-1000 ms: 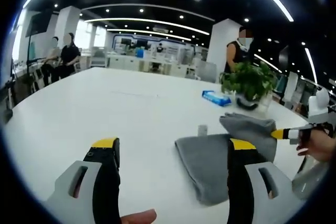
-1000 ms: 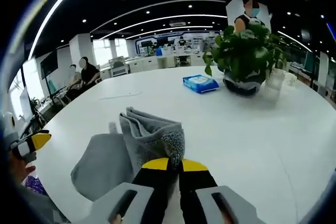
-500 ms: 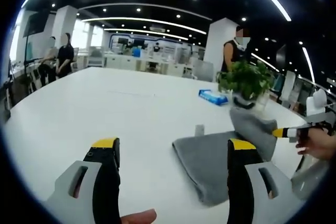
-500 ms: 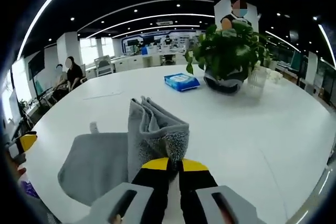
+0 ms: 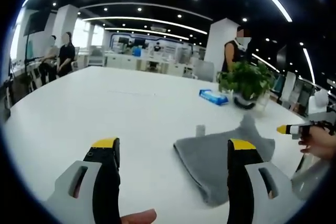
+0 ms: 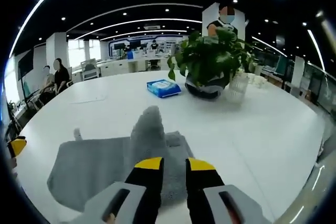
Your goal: Open the folded towel by lifting each exposed corner and separating the folded layers until the towel lies flat within the target outline without major curled edges
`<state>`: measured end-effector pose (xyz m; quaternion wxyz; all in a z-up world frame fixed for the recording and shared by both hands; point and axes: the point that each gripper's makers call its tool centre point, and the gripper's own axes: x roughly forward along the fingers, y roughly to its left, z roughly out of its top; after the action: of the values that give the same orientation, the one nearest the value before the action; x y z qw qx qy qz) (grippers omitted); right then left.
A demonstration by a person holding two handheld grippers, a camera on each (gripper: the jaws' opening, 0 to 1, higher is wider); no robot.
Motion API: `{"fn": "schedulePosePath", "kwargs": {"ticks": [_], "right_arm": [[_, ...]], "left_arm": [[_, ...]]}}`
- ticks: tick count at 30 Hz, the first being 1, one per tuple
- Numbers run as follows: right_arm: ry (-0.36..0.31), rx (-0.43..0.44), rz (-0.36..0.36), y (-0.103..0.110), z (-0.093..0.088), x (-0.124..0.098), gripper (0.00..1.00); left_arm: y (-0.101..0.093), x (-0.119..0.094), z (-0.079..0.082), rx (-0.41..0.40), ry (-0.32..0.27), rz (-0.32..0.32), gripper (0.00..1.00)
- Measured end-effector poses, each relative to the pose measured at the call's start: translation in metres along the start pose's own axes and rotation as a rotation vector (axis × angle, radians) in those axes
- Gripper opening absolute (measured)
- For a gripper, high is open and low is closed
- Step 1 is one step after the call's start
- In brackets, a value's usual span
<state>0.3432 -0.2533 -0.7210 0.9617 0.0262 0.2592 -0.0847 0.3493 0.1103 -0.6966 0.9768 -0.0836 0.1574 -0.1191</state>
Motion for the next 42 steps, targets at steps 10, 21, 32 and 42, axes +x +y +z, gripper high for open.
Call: {"fn": "schedulePosePath", "kwargs": {"ticks": [10, 21, 32, 42], "right_arm": [[0.050, 0.088, 0.025, 0.000, -0.012, 0.008, 0.18], [0.167, 0.132, 0.075, 0.008, -0.042, 0.023, 0.17], [0.295, 0.106, 0.145, 0.026, -0.071, 0.027, 0.11], [0.303, 0.027, 0.146, 0.028, -0.075, 0.031, 0.08]], "left_arm": [[-0.018, 0.007, -0.013, 0.088, 0.058, -0.060, 0.81], [-0.054, 0.041, -0.034, 0.180, 0.161, -0.185, 0.72], [-0.071, 0.069, -0.057, 0.246, 0.245, -0.268, 0.54], [-0.083, 0.077, -0.090, 0.315, 0.364, -0.314, 0.39]]}}
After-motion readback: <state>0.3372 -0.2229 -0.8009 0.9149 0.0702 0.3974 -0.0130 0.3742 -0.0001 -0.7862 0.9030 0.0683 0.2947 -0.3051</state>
